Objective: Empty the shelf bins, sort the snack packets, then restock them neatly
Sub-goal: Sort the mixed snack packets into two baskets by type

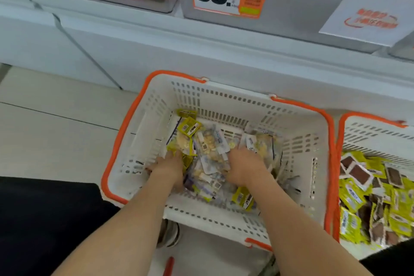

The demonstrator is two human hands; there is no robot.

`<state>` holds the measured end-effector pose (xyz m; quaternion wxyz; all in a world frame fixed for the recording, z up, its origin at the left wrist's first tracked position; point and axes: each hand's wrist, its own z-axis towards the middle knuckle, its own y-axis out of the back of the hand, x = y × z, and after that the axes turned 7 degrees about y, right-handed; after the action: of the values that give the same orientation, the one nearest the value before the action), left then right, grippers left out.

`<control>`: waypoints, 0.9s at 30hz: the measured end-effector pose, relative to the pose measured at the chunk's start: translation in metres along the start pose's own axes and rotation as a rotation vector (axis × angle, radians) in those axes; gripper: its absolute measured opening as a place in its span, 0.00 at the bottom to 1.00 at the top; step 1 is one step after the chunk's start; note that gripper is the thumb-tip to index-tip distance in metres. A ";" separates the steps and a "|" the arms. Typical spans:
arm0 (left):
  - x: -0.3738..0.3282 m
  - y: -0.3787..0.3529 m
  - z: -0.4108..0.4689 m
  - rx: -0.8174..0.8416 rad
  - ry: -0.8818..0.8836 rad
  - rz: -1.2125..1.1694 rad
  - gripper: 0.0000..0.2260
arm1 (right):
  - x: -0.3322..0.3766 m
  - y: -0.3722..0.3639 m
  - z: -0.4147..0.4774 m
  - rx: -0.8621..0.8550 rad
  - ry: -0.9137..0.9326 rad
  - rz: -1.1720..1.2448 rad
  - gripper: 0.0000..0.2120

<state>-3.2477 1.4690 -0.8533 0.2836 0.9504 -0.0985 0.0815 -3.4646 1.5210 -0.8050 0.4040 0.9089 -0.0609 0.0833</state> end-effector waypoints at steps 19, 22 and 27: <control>-0.047 0.004 -0.027 -0.136 -0.181 -0.399 0.39 | -0.028 -0.033 -0.040 -0.095 0.006 -0.204 0.22; -0.061 0.003 -0.028 -0.161 -0.072 -0.586 0.44 | -0.024 -0.038 -0.044 -0.086 0.024 -0.234 0.24; -0.081 0.021 -0.036 -0.146 -0.076 -1.134 0.27 | -0.029 -0.043 -0.041 -0.100 -0.011 -0.176 0.05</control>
<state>-3.3340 1.4835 -0.8296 0.3441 0.8349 0.4111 -0.1247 -3.4896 1.5815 -0.8142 0.4542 0.8899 0.0127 0.0394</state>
